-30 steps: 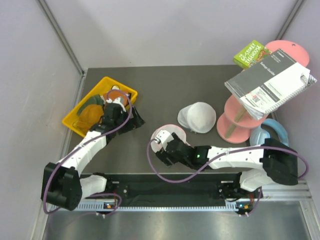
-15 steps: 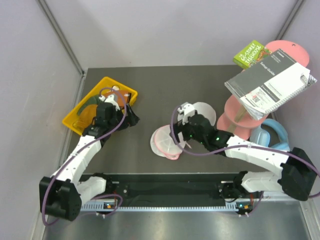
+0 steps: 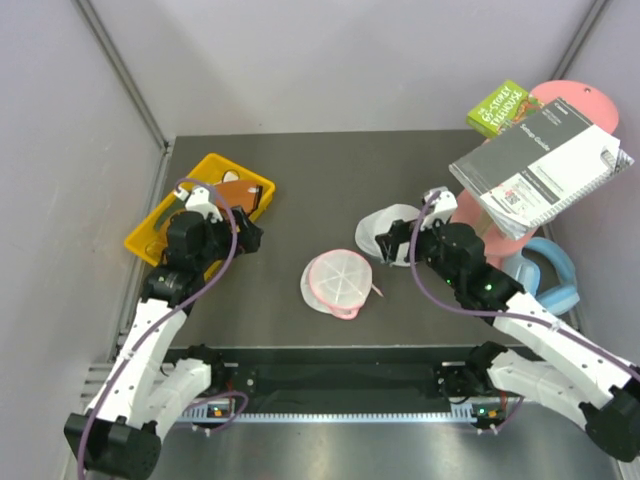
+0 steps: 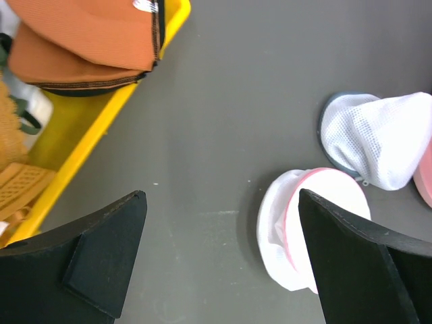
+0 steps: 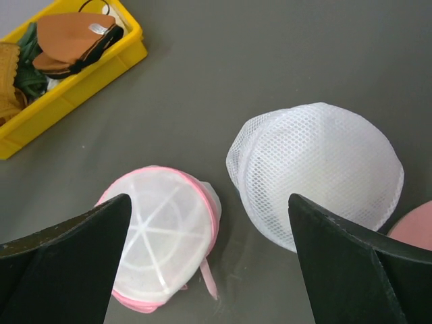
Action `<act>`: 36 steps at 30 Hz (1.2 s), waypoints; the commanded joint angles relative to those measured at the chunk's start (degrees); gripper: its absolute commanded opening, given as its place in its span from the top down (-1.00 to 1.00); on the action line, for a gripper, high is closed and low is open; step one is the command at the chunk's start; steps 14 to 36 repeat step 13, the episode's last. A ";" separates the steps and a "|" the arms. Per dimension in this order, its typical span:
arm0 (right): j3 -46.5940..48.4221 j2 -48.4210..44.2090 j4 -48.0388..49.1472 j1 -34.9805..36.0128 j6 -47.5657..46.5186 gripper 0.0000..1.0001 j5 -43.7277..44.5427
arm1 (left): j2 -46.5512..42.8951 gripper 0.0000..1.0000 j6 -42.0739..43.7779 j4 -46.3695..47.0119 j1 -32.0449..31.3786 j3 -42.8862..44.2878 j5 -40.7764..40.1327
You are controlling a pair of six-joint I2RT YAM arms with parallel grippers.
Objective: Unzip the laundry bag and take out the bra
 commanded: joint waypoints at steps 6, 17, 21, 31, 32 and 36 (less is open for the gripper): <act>-2.60 -5.94 1.35 -0.53 0.59 -0.99 1.93 | -2.18 -0.98 2.81 -2.70 0.24 2.62 -4.40; -1.98 -4.97 0.65 -0.53 -0.38 -0.99 1.40 | -2.00 -0.98 2.98 -2.70 0.24 3.15 -3.35; -1.98 -4.97 0.65 -0.53 -0.38 -0.99 1.40 | -2.00 -0.98 2.98 -2.70 0.24 3.15 -3.35; -1.98 -4.97 0.65 -0.53 -0.38 -0.99 1.40 | -2.00 -0.98 2.98 -2.70 0.24 3.15 -3.35; -1.98 -4.97 0.65 -0.53 -0.38 -0.99 1.40 | -2.00 -0.98 2.98 -2.70 0.24 3.15 -3.35; -1.98 -4.97 0.65 -0.53 -0.38 -0.99 1.40 | -2.00 -0.98 2.98 -2.70 0.24 3.15 -3.35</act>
